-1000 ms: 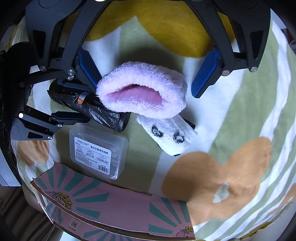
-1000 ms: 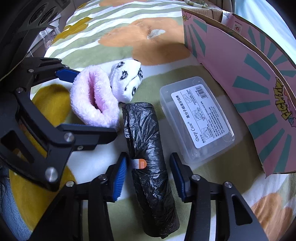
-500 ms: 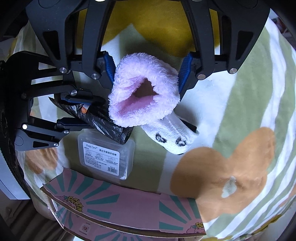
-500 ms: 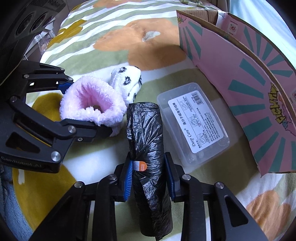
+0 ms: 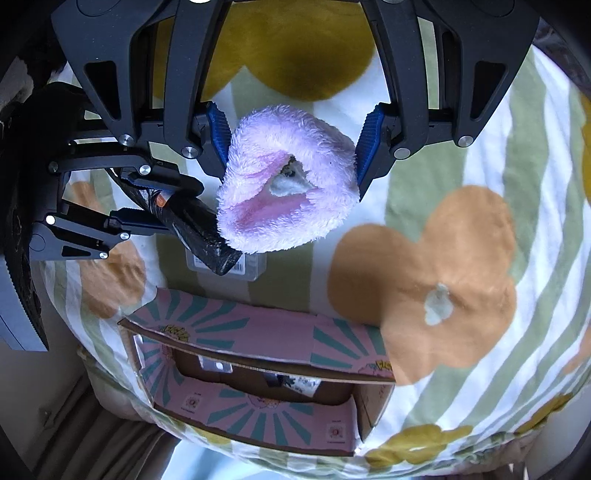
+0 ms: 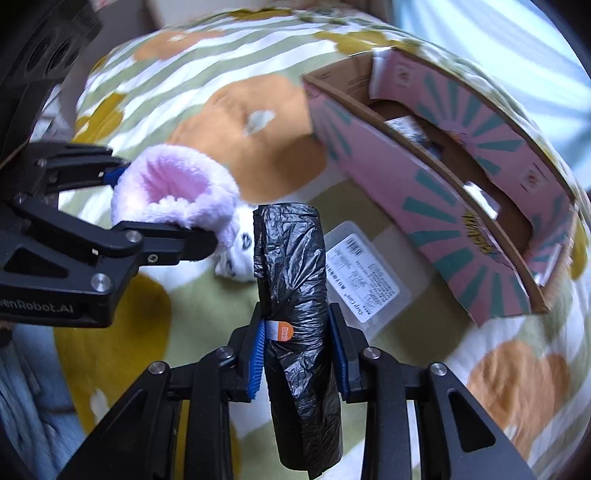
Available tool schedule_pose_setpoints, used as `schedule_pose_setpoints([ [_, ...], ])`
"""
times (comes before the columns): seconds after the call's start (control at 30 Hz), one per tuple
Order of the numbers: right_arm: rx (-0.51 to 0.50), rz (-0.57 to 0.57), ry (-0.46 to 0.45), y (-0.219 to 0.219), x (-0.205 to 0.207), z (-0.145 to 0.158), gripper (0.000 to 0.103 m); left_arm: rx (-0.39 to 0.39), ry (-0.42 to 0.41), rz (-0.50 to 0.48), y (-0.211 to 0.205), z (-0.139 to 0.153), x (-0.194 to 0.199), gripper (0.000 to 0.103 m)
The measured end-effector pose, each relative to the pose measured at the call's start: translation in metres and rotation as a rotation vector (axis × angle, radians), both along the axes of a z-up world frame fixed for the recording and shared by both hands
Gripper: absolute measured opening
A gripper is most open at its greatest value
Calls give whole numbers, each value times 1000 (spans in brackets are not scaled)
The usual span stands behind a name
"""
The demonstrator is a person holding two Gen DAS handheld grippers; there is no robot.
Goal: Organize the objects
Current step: 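Grasp the pink slipper with the left tool while the right tool grasps the black roll, then carry the slipper with the left tool while the right tool carries the roll into the box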
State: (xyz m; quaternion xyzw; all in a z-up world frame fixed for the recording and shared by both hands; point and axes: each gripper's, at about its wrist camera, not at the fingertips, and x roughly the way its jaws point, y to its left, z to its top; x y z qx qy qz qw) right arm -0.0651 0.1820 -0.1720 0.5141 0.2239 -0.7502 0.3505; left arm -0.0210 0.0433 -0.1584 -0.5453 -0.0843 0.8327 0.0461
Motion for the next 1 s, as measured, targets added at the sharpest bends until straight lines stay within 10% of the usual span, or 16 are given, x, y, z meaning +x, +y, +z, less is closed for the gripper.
schedule_pose_setpoints([
  [0.73, -123, -778, 41, -21, -2, 141, 28, -61, 91, -160, -76, 129, -46, 54],
  [1.0, -102, -893, 81, -18, 0, 164, 28, -38, 89, -148, -84, 141, -47, 54],
])
